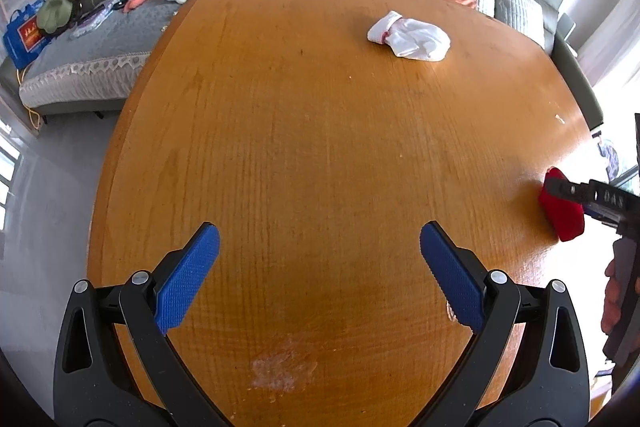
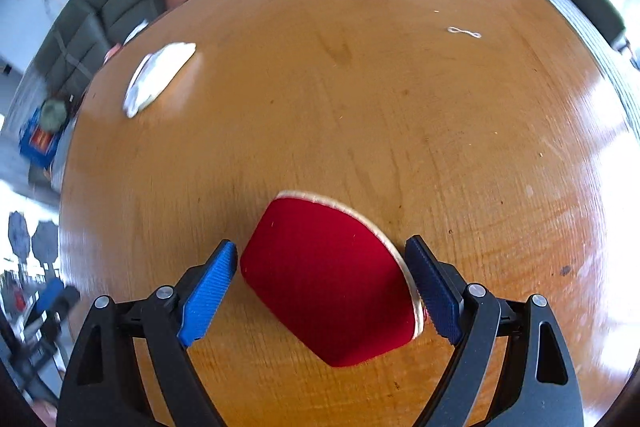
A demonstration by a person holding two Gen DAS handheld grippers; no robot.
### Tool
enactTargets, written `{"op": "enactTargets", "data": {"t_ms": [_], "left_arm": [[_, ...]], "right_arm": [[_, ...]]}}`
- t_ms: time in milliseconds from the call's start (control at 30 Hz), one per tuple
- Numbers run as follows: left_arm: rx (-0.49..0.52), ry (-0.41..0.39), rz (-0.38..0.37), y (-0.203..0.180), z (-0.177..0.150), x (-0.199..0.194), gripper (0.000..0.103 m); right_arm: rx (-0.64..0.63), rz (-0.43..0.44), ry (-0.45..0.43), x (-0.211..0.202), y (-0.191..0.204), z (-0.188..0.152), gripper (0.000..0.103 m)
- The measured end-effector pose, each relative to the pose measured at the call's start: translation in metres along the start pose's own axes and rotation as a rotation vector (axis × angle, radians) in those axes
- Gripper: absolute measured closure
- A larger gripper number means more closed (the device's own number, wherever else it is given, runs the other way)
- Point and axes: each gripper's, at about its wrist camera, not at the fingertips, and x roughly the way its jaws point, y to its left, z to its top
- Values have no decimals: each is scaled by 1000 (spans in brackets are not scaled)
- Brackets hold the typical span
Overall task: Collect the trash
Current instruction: 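Grasp the red paddle with the right tool, then grasp the white tissue with the left tool while the right tool holds the red paddle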
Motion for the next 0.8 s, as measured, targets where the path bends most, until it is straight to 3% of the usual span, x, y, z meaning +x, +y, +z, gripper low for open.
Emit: {"op": "enactTargets", "data": {"t_ms": [100,167,567,800], "left_arm": [[11,4,-6,-4,0,1,6],[21,2,-6,-6,-1,0,6],[43,6,4,-16,11,10,6],[89,-13,-3,-33,42,24,6]], "right_arm": [[-60,-29,0,-1,-1,-6,17],[-83,-41,-9,-3,0,-7,26],[-37,-19,-78,-9,-10,3,28],[-36,8,-102,-10,-3,30,28]]}}
